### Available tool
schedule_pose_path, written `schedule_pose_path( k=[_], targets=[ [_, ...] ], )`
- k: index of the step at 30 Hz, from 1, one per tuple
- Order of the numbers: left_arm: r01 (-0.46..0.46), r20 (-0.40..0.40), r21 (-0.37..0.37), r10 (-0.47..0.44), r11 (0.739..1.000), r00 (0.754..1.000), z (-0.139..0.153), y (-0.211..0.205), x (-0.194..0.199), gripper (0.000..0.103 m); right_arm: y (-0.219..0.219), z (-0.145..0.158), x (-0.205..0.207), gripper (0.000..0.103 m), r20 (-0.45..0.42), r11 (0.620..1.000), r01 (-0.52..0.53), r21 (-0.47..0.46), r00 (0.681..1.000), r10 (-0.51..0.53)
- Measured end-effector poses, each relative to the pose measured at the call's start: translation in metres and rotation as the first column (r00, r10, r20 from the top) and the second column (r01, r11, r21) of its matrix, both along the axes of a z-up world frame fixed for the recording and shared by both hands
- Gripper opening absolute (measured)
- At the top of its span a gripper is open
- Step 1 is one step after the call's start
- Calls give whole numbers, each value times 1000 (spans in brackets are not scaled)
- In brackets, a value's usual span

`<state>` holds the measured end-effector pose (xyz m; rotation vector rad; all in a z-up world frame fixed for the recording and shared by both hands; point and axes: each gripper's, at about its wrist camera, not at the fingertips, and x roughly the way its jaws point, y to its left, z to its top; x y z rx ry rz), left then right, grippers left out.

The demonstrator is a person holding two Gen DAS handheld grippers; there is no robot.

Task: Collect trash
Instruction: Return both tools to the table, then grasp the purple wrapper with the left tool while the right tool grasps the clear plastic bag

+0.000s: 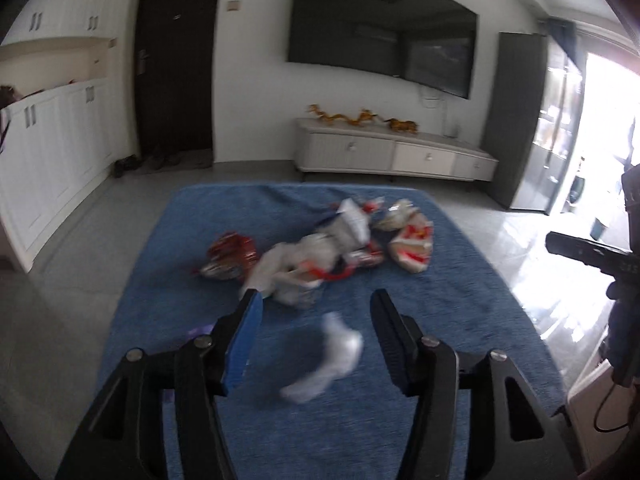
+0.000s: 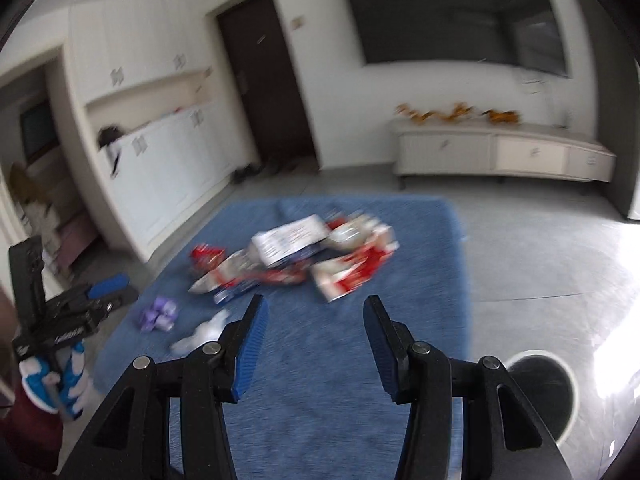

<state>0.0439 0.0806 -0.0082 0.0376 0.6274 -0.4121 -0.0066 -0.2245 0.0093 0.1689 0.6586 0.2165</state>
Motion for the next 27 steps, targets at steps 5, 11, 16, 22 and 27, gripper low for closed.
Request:
schedule_pose_path(
  k=[5, 11, 16, 22, 27],
  targets=[
    [-68, -55, 28, 69, 997, 996, -28, 38, 19, 56, 52, -36, 35, 47, -122, 988, -149, 46, 981, 154],
    [-67, -117, 54, 73, 996, 990, -58, 52, 39, 56, 107, -75, 72, 47, -247, 961, -264, 87, 928, 278],
    [-51, -165, 58, 60, 997, 984, -76, 51, 57, 57, 129, -101, 97, 47, -323, 949, -291, 121, 892, 315],
    [-33, -225, 49, 44, 998, 973, -96, 52, 71, 58, 144, -123, 108, 47, -380, 942, -299, 154, 862, 336],
    [-44, -264, 7, 45, 999, 963, -105, 55, 76, 60, 150, -133, 112, 46, -403, 939, -303, 161, 848, 343]
  ],
)
